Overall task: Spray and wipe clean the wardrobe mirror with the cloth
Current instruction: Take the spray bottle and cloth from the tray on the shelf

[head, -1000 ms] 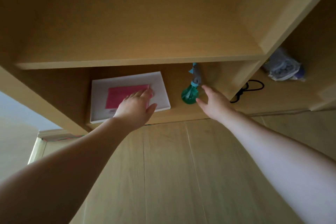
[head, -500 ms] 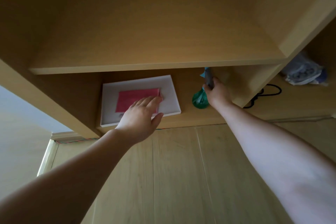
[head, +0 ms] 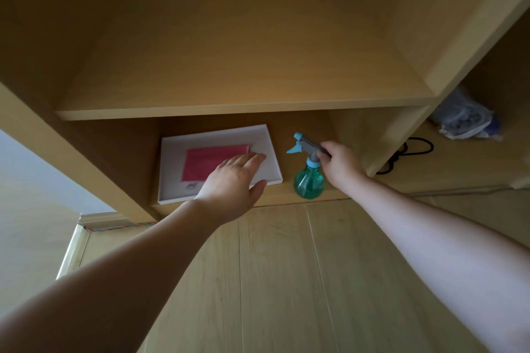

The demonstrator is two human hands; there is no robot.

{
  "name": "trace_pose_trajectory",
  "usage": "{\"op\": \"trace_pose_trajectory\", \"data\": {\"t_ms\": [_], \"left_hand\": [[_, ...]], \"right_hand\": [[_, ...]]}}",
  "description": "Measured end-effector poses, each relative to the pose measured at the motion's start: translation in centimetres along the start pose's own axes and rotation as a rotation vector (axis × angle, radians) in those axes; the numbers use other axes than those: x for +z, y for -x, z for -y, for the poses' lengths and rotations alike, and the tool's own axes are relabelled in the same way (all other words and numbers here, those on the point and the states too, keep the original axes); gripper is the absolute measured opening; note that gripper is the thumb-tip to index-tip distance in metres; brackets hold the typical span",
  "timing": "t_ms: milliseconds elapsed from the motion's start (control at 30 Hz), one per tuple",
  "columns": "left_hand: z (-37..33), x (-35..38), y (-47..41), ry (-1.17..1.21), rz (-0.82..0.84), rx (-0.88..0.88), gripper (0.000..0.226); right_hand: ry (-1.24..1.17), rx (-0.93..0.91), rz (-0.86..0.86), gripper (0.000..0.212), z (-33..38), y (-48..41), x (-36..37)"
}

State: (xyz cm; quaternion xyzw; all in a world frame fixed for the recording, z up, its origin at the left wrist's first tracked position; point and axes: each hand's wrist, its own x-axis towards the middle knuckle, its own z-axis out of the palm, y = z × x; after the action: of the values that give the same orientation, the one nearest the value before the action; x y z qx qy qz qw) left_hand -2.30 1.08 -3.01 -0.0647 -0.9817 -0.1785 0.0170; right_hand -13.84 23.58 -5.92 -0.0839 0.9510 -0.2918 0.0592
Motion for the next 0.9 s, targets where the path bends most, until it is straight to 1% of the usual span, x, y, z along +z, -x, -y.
{"op": "trace_pose_trajectory", "data": {"t_ms": [167,267,367,433,533,567,633,733,900], "left_hand": [[-0.6,0.0,-0.7,0.053,-0.024,-0.026,0.061],[-0.8,-0.1,-1.2,0.039,-0.046,0.002,0.064],[-1.3,-0.3,-1.4,0.035,-0.053,0.048,0.063],[-1.6,-0.3,-1.3,0.054,-0.039,0.071,0.054],[-1.6,-0.7,-0.9,0.094,0.006,0.095,0.025],[-1.5,-0.9,-0.8,0.105,0.026,0.095,0.021],[-1.2,-1.3,-0.4,0.113,0.051,0.084,0.017],[-0.6,-1.8,0.1,0.111,0.046,0.062,0.014],[1.0,-3.0,1.2,0.110,0.038,0.001,0.019]], "right_hand": [[-0.047,-0.136,0.136,0.022,1.4,3.5,-0.9],[-0.083,-0.218,0.208,0.024,2.4,5.3,-1.1],[-0.064,-0.312,0.203,0.023,3.1,6.4,-1.0],[-0.071,-0.359,0.201,0.020,3.5,6.7,-0.8],[-0.089,-0.408,0.209,0.014,3.8,6.9,-0.4],[-0.092,-0.420,0.211,0.014,3.9,6.9,-0.3],[-0.092,-0.452,0.217,0.015,4.2,6.7,0.0],[-0.104,-0.494,0.223,0.015,5.3,6.5,0.3],[-0.106,-0.541,0.262,0.016,6.9,6.0,1.3]]}}
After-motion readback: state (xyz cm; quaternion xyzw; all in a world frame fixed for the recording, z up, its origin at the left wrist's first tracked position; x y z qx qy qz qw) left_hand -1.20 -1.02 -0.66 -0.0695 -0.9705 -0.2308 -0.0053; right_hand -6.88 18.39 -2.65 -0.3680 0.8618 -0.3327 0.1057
